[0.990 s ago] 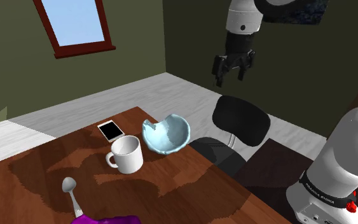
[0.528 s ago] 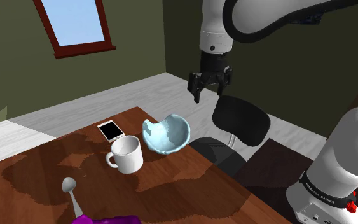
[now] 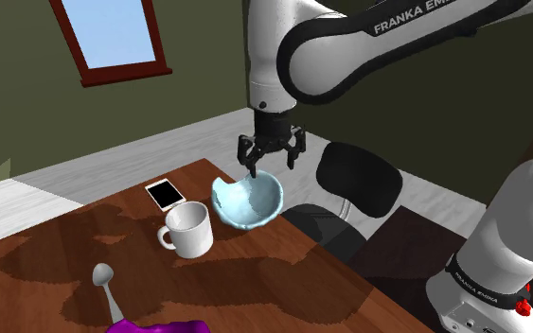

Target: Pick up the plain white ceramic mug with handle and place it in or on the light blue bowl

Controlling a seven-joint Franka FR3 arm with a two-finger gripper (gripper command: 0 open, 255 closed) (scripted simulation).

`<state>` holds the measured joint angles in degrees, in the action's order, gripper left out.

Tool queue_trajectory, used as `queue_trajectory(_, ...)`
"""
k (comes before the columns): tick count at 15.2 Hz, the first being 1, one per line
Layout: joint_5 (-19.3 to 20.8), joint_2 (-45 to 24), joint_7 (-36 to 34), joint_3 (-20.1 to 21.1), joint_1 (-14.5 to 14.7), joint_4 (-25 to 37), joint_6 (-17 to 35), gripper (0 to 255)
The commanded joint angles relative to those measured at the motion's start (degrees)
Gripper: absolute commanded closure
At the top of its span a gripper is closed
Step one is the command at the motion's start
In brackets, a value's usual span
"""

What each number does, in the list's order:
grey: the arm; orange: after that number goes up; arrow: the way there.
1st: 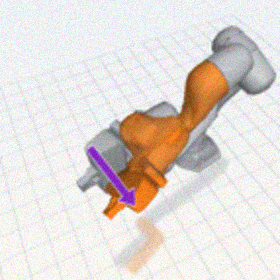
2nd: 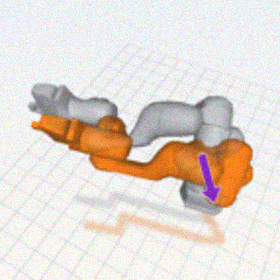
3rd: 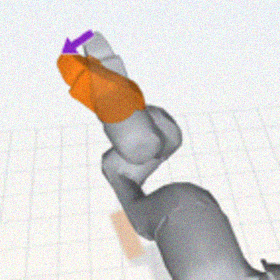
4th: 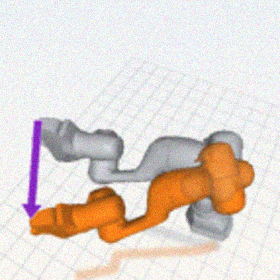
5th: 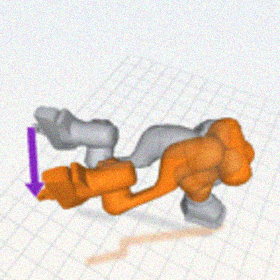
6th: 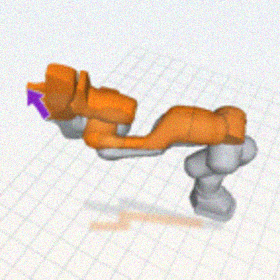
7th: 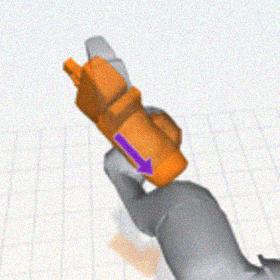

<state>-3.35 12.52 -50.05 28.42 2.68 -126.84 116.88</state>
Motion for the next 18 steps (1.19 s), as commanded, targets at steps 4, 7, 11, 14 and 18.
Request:
queue_trajectory(4, 5.25, -11.37, -10.16, 4.1, 0.56, 6.85, 3.06, 0)
queue_trajectory(7, 9.63, -18.82, -16.23, 5.17, 2.05, 11.92, 4.02, 0)
queue_trajectory(11, 15.33, -28.8, -23.41, 4.83, 5.65, 19.96, 4.06, 0)
queue_trajectory(14, 17.84, -33.79, -26.35, 3.9, 7.99, 24.0, 4.28, 0)
queue_trajectory(18, 18.93, -35.3, -27.04, 3.33, 8.34, 22.85, 6.72, 0)
